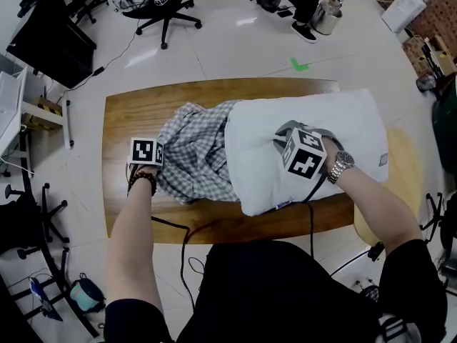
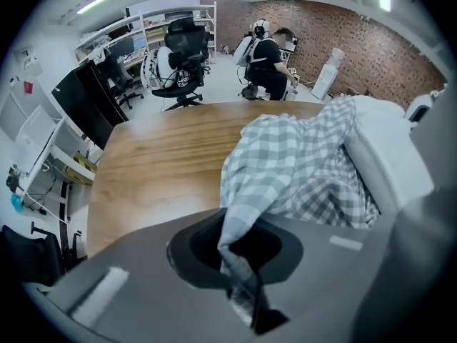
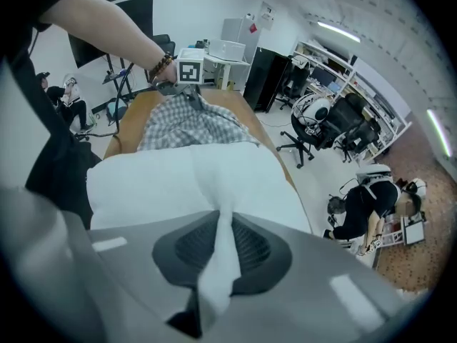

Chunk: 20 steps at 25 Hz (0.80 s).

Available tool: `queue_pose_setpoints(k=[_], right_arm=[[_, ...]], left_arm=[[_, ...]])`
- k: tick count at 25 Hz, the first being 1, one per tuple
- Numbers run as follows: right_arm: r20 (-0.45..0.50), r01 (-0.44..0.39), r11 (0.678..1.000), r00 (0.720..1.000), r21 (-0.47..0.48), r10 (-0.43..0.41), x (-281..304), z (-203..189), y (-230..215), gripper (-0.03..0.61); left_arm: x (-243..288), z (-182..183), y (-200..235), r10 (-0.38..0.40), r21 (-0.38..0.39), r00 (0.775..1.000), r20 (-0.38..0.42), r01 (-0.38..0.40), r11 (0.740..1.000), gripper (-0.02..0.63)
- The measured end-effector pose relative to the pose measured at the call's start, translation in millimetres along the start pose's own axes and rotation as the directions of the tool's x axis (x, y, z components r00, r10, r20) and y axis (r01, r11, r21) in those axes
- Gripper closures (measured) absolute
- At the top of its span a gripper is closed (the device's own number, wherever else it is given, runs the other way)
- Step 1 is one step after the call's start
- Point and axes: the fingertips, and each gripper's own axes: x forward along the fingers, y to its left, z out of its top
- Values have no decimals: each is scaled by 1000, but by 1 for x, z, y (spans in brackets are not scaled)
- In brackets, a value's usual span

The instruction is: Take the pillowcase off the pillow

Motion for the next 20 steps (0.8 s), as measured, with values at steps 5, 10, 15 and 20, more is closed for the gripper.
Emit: queue_pose_setpoints(k=[5,10,15,20], right_arm=[[-11,16,1000,1000,14,-16,-7,-8,-9,537],[-9,33,999,999,26,-33,-18,-16,-24,535],[-12,45,999,999,21,-45,-20,-25,-31,528],[-8,65,998,998,12,-65,-15,-40,-36,514]], left_arm=[[-10,-4,26,29,-28,1000,-4,-29,999,588],[-20,-7,54,58,-59,998,-13,-59,997,588],[-31,-8,80,97,-88,995,-5,-97,991,586],[-34,-13,98,137,-113,991,-1,-137,984,584]])
